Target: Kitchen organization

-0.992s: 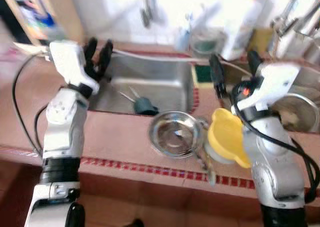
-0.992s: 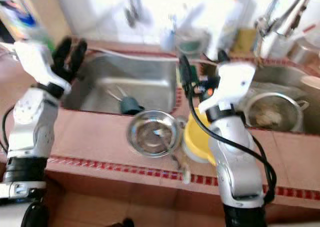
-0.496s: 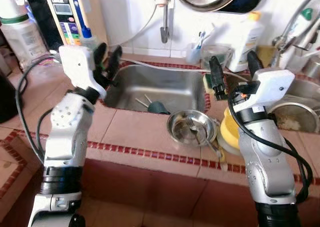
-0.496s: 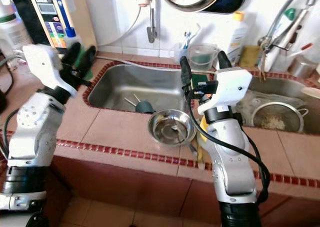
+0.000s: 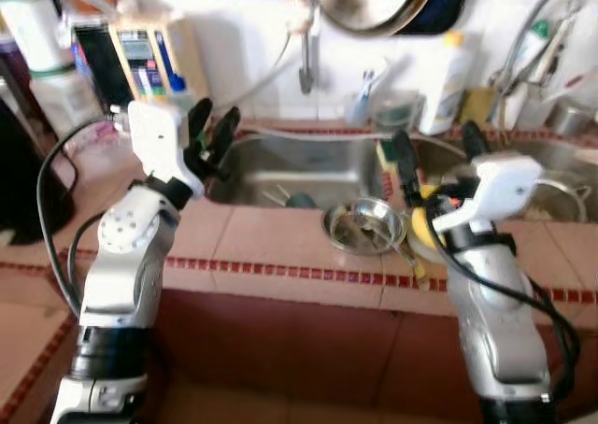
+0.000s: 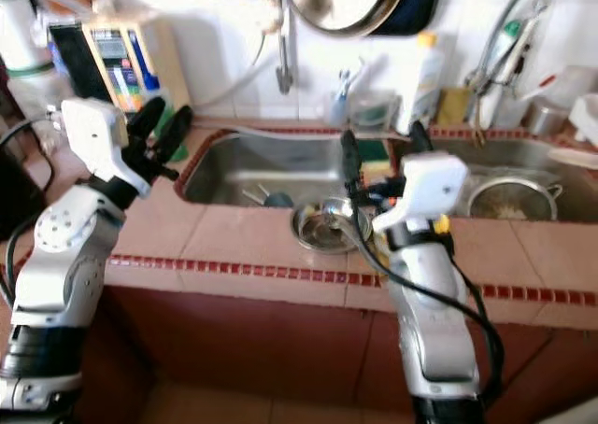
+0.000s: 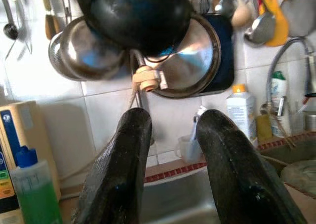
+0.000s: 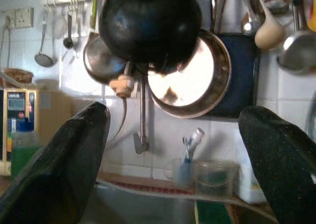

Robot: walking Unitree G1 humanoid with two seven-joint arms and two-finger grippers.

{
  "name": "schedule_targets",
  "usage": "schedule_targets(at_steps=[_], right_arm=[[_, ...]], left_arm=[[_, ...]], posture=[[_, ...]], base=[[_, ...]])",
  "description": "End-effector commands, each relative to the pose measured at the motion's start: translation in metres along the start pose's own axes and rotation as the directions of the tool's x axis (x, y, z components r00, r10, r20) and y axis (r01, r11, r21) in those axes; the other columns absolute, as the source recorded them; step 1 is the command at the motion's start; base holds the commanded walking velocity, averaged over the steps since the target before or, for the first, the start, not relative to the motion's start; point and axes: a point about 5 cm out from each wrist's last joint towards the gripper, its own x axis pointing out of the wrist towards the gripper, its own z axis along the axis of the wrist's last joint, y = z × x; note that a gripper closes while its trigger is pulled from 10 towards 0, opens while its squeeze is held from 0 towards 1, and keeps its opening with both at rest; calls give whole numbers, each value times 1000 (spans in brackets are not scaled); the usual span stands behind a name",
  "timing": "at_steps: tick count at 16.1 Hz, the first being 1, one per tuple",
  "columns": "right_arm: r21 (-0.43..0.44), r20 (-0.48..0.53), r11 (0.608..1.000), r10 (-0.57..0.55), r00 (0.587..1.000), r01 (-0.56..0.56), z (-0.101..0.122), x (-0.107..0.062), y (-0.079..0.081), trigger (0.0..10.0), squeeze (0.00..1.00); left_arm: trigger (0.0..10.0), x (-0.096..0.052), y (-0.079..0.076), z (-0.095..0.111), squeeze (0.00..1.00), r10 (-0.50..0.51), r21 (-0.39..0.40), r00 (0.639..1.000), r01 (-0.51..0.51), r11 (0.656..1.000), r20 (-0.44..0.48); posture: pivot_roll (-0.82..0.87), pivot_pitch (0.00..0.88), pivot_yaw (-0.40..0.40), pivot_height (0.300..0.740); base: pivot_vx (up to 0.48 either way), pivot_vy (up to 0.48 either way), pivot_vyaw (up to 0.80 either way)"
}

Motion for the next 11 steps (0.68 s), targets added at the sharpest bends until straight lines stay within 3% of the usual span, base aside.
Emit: schedule_targets(at_steps=[1, 5, 7, 11], right_arm=[[-11, -24, 999, 34, 999, -35, -8, -4, 6, 10000, 0], [-31, -104, 995, 95, 990, -99, -24, -25, 10, 10000, 0], [-17, -148, 976, 214, 966, -219, -33, -38, 20, 10000, 0], [33, -263, 885, 457, 850, -465, -54, -66, 37, 10000, 0]], left_arm=[[10000, -3, -4, -6, 0, -29, -5, 999, 29, 1000, -33], [10000, -23, -21, -29, 0, -106, -32, 988, 103, 994, -111], [10000, -37, -31, -41, 0, -186, -31, 970, 184, 983, -154], [10000, -64, -48, -66, 0, -338, -17, 910, 345, 939, -240]], posture=[[-170, 0, 79, 740], [-165, 0, 80, 740], [-161, 0, 79, 740], [-157, 0, 70, 740]], base=[[0, 0, 0], [0, 0, 0], [0, 0, 0], [0, 0, 0]])
